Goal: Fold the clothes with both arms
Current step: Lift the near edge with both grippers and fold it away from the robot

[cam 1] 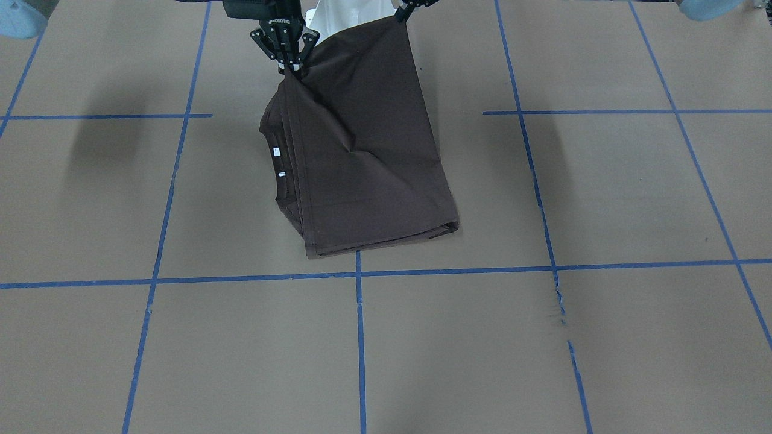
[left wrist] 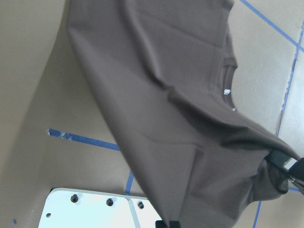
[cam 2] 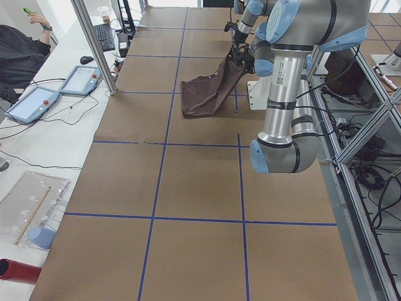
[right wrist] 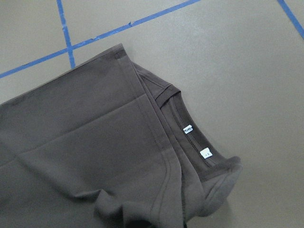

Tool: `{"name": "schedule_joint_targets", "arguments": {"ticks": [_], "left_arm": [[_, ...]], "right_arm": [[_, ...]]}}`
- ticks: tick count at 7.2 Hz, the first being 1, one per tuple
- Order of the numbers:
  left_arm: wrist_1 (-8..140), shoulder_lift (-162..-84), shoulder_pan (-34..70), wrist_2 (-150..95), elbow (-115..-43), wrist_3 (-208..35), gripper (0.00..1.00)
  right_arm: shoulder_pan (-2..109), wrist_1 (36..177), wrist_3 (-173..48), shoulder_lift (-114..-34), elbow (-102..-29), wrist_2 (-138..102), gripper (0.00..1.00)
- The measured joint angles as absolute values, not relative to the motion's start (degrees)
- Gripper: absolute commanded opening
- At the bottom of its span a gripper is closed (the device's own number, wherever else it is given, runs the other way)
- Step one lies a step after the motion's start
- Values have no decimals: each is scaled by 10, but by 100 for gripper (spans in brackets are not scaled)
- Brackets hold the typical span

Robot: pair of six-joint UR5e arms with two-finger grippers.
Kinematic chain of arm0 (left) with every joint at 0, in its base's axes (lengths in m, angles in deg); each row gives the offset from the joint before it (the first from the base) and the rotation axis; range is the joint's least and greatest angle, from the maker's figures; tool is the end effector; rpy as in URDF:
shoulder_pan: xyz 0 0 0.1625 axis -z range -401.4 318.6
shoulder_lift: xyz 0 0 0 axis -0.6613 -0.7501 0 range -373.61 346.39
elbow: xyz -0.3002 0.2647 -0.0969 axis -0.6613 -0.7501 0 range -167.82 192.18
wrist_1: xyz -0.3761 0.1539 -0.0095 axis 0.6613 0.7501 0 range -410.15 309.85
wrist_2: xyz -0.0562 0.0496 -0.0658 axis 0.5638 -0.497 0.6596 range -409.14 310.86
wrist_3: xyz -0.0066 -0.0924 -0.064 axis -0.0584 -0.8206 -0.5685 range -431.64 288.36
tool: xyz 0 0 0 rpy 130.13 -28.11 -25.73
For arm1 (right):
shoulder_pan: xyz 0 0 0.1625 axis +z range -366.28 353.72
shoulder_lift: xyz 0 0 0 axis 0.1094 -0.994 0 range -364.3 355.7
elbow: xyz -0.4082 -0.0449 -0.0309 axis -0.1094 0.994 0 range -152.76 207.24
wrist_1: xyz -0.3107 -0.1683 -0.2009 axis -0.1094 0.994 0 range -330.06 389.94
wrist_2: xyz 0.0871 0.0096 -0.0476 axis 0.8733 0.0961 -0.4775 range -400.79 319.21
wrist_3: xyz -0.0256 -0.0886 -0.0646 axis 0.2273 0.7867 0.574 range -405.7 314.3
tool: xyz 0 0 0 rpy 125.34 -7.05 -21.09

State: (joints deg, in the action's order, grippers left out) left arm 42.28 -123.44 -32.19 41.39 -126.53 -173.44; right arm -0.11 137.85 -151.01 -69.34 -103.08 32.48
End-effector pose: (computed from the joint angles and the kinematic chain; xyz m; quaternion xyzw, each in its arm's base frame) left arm 0.3925 -0.1976 0.1348 -0.0169 0.5804 -0.1458 0.8010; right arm -0.4606 -0.2165 0.1867 0.1012 -0.4067 0.2262 0.8793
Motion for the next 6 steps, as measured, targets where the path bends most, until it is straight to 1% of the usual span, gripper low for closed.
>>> {"name": "schedule_joint_targets", "arguments": {"ticks": [3,6], "left_arm": [[409,-1290,-228,417,-1154,-1647,0],[422,-1303,-169,418,-1092,-1597,0]], "right_arm": [[76,1326,-1484,-656,-923,347,0],[137,1293,-1453,-599,-821,370,0]]}}
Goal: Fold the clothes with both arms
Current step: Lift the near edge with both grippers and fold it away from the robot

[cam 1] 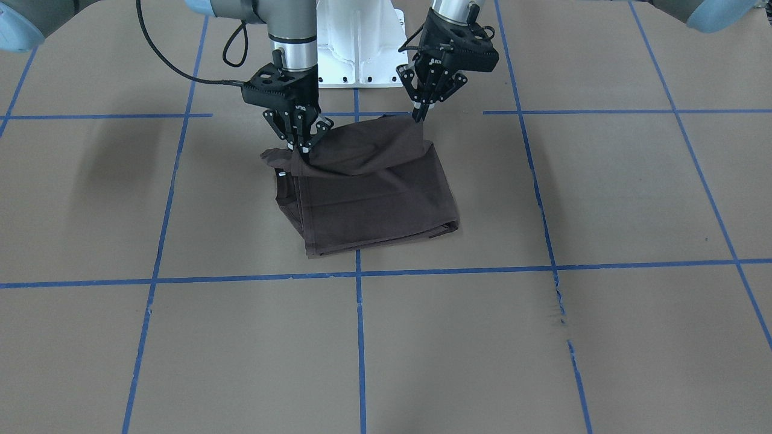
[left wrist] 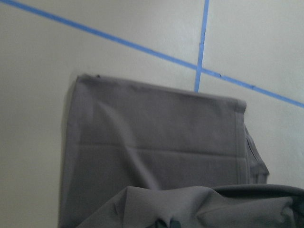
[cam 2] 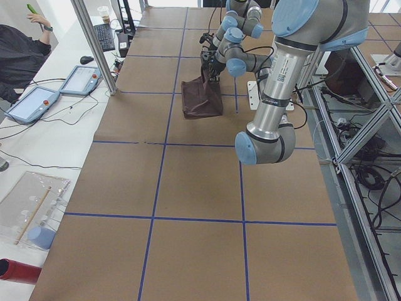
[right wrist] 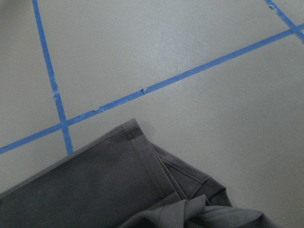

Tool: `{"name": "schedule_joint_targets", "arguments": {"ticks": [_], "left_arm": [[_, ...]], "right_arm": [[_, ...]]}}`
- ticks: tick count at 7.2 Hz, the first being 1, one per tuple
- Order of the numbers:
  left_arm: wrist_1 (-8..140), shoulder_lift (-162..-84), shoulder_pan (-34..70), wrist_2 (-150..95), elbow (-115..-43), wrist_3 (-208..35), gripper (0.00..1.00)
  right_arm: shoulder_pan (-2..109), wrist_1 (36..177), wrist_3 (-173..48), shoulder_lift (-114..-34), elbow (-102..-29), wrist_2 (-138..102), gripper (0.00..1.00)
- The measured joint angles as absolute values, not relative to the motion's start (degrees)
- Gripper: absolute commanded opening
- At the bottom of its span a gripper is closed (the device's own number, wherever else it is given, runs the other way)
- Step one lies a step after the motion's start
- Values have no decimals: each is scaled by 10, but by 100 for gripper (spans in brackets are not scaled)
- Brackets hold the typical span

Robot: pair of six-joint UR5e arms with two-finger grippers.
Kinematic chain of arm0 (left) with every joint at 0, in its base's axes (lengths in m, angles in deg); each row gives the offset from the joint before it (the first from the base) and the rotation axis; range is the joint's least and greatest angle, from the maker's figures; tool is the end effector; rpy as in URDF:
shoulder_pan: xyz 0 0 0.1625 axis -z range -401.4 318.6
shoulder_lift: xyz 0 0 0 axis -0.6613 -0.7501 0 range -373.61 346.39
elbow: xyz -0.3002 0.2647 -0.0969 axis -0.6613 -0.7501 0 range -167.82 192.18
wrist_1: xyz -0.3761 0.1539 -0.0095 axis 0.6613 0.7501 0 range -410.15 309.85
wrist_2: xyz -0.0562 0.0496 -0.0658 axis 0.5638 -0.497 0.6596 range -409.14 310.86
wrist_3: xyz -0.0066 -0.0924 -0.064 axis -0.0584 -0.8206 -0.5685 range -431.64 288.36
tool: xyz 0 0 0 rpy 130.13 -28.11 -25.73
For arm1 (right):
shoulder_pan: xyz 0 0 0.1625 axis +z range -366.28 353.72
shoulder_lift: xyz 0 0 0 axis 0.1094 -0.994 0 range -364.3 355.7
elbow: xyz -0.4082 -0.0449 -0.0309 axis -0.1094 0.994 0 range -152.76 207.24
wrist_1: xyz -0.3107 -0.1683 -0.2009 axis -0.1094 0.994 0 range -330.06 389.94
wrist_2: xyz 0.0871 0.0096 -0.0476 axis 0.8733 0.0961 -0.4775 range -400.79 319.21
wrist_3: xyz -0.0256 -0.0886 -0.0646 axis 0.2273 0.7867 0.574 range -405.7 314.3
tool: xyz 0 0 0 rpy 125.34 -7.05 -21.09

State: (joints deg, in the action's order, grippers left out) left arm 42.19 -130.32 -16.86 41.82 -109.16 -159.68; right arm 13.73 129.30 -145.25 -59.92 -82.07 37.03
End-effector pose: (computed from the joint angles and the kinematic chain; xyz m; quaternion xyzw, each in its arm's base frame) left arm 0.4325 -0.3418 0.1734 0.1082 0.4913 -0.1651 0.8483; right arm -0.5177 -0.3557 0.2020 0.1321 -0.3646 0.2736 0.8802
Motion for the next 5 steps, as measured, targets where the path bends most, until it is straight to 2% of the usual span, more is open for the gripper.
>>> {"name": "schedule_joint_targets", "arguments": {"ticks": [3,5], "left_arm": [[484,-1307,-135,418,-995,-1562,0],[510,-1310,-131,417,-954,-1556,0]], "right_arm": [[165,1220,-1435,-553,-709,384,0],[174,1183,-1423,-549,-675,388,0]]}}
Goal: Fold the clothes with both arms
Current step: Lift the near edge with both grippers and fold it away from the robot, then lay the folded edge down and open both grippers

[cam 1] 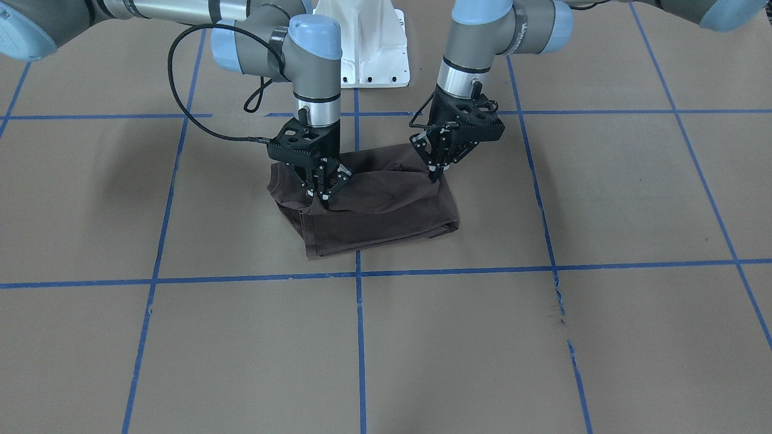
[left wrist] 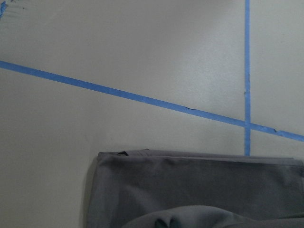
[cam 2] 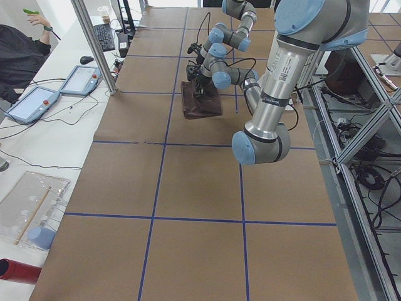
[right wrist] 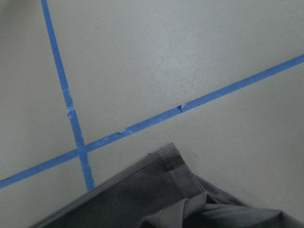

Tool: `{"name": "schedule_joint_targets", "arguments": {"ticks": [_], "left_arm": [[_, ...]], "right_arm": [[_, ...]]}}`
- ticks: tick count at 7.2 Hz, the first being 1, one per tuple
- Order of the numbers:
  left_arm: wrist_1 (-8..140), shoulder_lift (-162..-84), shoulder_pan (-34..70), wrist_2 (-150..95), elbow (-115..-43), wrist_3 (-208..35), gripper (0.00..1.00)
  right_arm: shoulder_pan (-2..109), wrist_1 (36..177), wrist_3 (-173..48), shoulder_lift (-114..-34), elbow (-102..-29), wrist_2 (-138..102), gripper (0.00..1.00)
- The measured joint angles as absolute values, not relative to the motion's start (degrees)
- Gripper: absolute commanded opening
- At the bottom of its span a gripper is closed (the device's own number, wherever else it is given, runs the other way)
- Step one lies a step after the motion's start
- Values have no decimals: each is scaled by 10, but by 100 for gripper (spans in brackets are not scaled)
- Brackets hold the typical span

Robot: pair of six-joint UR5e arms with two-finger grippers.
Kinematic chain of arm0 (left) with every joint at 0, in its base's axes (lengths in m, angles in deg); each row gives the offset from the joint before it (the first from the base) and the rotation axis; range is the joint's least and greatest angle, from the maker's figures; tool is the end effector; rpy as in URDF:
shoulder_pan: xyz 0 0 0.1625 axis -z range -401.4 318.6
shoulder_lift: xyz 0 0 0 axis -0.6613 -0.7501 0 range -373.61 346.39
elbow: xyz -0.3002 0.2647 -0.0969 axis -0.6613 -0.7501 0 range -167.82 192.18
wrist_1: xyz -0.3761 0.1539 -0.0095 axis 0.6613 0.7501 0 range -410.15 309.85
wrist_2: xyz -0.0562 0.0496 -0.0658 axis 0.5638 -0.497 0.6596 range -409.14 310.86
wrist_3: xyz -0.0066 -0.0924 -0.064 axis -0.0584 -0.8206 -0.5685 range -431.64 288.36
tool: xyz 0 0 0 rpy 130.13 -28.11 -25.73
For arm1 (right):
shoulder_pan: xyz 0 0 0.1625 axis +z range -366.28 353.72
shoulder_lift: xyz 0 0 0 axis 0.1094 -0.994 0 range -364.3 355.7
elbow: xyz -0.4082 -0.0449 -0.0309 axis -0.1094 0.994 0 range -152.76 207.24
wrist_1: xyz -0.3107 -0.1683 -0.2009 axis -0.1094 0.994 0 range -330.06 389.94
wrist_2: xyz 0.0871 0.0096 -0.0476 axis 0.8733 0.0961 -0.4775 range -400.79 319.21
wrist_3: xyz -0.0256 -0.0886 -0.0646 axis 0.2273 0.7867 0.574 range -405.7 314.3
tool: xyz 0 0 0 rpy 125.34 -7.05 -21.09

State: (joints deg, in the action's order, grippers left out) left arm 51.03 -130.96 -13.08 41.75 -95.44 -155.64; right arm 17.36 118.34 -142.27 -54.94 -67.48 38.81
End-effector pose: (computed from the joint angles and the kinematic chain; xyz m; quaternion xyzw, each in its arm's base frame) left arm 0.4745 -0.4051 0.2367 0.1323 0.4518 -0.1672 0.8663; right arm -0.5667 -0.4158 0.2198 0.1400 -0.3698 0.2731 0.8769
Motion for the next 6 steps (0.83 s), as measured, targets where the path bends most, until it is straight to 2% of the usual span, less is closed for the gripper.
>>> {"name": "schedule_joint_targets", "arguments": {"ticks": [1,2,6], "left_arm": [[516,-1310,-130,417,-944,-1555,14],[518,-1310,-130,417,-936,-1555,99],[536,-1308,-101,453,-930,-1428,100]], "right_arm": [[176,1179,-1418,-550,-671,392,62],[177,1178,-1414,-550,-668,394,100],[192,1178,-1352,-526,-664,439,100]]}}
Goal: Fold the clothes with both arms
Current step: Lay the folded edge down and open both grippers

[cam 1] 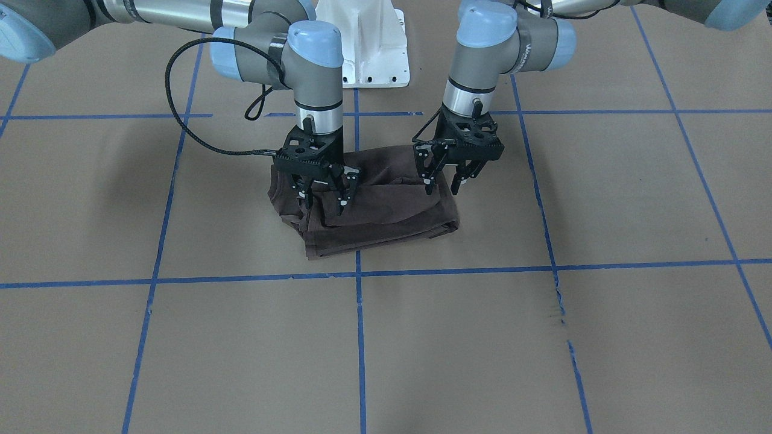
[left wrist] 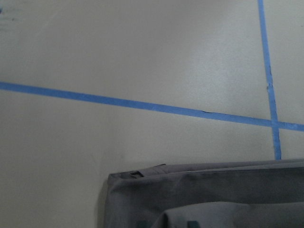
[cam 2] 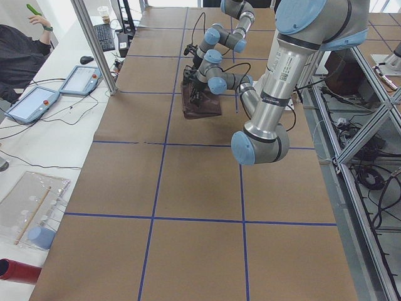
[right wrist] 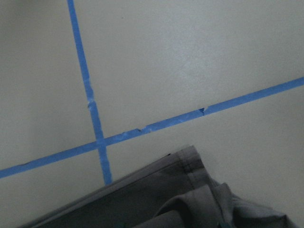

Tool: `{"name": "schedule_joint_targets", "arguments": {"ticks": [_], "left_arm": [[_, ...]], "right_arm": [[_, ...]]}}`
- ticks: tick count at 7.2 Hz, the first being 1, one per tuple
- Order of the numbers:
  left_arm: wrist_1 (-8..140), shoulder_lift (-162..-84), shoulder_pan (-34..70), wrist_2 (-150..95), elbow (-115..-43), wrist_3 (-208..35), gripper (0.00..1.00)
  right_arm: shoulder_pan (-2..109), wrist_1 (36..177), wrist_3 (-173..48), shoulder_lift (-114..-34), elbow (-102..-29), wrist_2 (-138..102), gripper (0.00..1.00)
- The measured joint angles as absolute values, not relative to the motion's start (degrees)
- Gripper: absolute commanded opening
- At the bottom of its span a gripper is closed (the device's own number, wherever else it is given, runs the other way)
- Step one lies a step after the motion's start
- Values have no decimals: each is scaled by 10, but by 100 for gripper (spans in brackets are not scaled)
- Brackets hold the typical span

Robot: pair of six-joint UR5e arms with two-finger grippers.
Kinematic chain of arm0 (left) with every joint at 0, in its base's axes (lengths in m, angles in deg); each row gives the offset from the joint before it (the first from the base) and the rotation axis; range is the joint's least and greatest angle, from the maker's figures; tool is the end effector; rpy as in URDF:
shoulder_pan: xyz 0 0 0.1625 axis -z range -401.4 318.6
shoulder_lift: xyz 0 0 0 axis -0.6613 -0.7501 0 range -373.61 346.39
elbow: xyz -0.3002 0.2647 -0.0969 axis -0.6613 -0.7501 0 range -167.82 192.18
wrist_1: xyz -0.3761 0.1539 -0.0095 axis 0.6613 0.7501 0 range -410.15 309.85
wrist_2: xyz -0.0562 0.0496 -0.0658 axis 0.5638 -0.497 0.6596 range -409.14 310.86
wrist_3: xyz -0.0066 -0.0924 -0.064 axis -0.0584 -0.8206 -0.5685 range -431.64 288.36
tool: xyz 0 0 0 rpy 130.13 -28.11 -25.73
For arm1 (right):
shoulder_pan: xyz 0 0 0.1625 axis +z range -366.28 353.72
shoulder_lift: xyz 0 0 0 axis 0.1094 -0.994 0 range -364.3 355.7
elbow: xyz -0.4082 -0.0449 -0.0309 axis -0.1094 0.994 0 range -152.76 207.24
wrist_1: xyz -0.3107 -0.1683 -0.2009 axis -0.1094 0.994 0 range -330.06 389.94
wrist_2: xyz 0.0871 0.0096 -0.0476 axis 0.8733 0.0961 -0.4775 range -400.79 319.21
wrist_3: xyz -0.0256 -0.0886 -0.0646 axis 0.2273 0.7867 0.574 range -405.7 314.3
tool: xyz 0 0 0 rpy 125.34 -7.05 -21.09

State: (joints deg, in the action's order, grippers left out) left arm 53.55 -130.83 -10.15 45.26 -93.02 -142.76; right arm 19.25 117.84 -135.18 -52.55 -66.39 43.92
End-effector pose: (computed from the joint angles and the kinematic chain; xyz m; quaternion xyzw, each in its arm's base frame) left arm 0.4659 -0.4285 0.2493 0.1685 0.4403 -0.0770 0.8786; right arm -0.5642 -0.4287 0.1987 0.1318 -0.3822 0.2161 0.8887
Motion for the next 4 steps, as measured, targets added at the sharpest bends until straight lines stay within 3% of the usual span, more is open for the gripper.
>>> {"name": "schedule_joint_targets", "arguments": {"ticks": [4], "left_arm": [[540,-1305,-63,504,-931,-1349,100]], "right_arm": [[127,1183,-1292,-516,-660,391,100]]}}
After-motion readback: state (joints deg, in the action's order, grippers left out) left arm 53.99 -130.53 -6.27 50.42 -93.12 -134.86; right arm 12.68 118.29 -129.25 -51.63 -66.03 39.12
